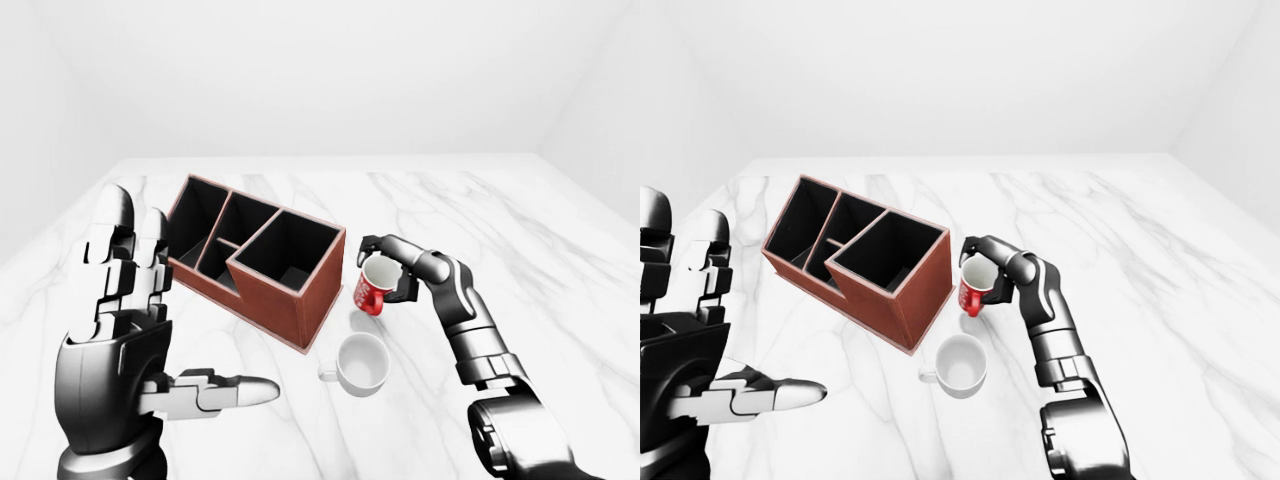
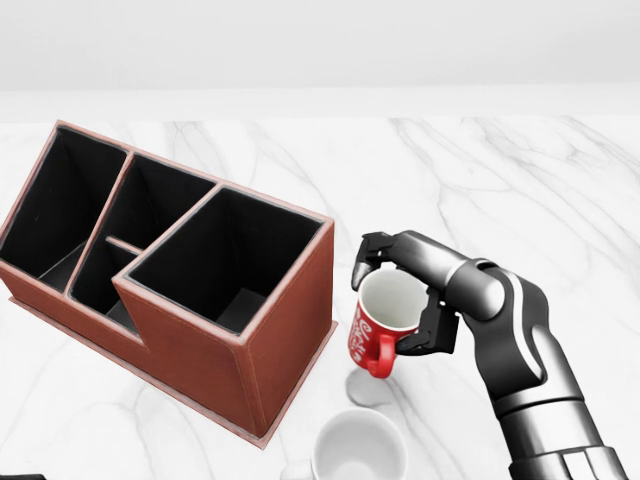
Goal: Pick up the red mug and place it to the right of the caddy.
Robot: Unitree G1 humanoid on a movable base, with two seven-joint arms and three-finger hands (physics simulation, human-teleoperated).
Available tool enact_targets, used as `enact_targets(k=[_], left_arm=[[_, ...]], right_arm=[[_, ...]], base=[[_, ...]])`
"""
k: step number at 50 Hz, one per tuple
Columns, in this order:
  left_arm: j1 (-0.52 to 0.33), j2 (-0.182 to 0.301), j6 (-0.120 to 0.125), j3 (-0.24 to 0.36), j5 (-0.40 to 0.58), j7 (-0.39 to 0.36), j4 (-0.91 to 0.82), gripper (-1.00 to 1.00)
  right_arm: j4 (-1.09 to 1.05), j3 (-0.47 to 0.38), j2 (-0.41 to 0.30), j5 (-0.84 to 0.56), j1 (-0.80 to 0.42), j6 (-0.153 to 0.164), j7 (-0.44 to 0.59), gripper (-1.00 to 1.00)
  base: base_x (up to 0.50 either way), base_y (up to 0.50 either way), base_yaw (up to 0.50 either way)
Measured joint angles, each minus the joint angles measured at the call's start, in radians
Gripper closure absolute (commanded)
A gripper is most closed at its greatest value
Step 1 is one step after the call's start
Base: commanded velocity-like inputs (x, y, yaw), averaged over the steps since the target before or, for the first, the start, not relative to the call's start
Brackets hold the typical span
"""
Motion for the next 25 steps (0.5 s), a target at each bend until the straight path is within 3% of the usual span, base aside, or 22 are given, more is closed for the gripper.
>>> enact_targets(k=[25], left_arm=[[0.001,-0.001,0.000,0.011,-0.011,-0.005,-0.008,-1.00]], right_arm=[[0.218,0.006,0.000,0.076,-0.075,0.000,-0.127,1.00]], base=[[0.00,0.00,0.00]])
